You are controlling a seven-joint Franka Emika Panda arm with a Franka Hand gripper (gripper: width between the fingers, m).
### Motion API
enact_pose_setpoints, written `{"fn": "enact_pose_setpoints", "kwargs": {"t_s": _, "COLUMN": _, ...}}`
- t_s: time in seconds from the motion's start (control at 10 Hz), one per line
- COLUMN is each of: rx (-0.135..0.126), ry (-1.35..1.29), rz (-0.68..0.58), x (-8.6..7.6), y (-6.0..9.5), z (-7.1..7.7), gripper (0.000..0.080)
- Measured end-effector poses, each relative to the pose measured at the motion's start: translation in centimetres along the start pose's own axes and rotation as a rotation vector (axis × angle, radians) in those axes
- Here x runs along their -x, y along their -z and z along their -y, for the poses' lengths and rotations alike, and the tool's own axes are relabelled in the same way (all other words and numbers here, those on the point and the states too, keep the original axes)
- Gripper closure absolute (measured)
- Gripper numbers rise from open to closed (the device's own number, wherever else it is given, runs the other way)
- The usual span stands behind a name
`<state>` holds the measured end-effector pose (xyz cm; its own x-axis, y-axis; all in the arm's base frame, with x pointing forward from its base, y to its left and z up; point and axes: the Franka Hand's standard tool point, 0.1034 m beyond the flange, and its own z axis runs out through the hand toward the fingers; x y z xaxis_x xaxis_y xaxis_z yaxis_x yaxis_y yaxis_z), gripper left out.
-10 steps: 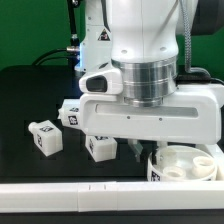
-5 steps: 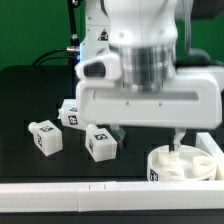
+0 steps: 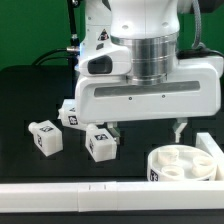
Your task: Assemble stool
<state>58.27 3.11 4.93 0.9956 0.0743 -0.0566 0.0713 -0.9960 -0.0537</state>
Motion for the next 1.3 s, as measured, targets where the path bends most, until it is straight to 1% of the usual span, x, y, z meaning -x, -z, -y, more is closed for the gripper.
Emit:
{"fn": "enact_pose_setpoints", "kwargs": {"t_s": 0.1, "rx": 0.029, "ry": 0.157, "rz": 0.002, "x": 0.4, "y": -0.1, "z": -0.7, "gripper": 0.0151}}
{"fn": "enact_pose_setpoints", "kwargs": {"t_s": 0.2, "rx": 0.038, "ry": 0.23, "rz": -0.016, "x": 0.6, "y": -0.2, "z": -1.3, "gripper": 0.0151}}
{"fn": "enact_pose_setpoints", "kwargs": {"t_s": 0.3, "rx": 0.005, "ry": 0.16, "rz": -0.038, "x": 0.7, "y": -0.3, "z": -1.9, "gripper": 0.0151}}
{"fn": "enact_pose_setpoints", "kwargs": {"t_s": 0.4, "rx": 0.016, "ry": 0.186, "rz": -0.033, "x": 0.8, "y": -0.3, "z": -2.0, "gripper": 0.0151}}
{"fn": "enact_pose_setpoints", "kwargs": {"t_s": 0.5, "rx": 0.012, "ry": 0.18, "rz": -0.017, "x": 0.8, "y": -0.6, "z": -2.1, "gripper": 0.0151}}
{"fn": "enact_pose_setpoints", "kwargs": {"t_s": 0.6, "rx": 0.015, "ry": 0.165, "rz": 0.0, "x": 0.5, "y": -1.2, "z": -3.3, "gripper": 0.0151}}
{"fn": "enact_pose_setpoints", "kwargs": {"t_s": 0.7, "rx": 0.012, "ry": 0.143, "rz": 0.044, "x": 0.7, "y": -1.1, "z": -4.8, "gripper": 0.0151}}
{"fn": "enact_pose_setpoints", "kwargs": {"t_s": 0.8, "rx": 0.029, "ry": 0.116, "rz": 0.154, "x": 1.7, "y": -1.3, "z": -5.4, "gripper": 0.0151}}
{"fn": "enact_pose_setpoints", "kwargs": {"t_s": 0.9, "rx": 0.039, "ry": 0.082, "rz": 0.222, "x": 1.5, "y": -1.2, "z": -5.3, "gripper": 0.0151}}
{"fn": "enact_pose_setpoints", "kwargs": {"t_s": 1.1, "rx": 0.021, "ry": 0.086, "rz": 0.327, "x": 1.6, "y": -1.4, "z": -4.9, "gripper": 0.0151}}
{"fn": "enact_pose_setpoints", "kwargs": {"t_s": 1.2, "rx": 0.01, "ry": 0.068, "rz": 0.426, "x": 2.6, "y": -1.5, "z": -4.7, "gripper": 0.0151}}
{"fn": "enact_pose_setpoints", "kwargs": {"t_s": 1.3, "rx": 0.002, "ry": 0.05, "rz": 0.546, "x": 2.8, "y": -1.9, "z": -4.7, "gripper": 0.0151}}
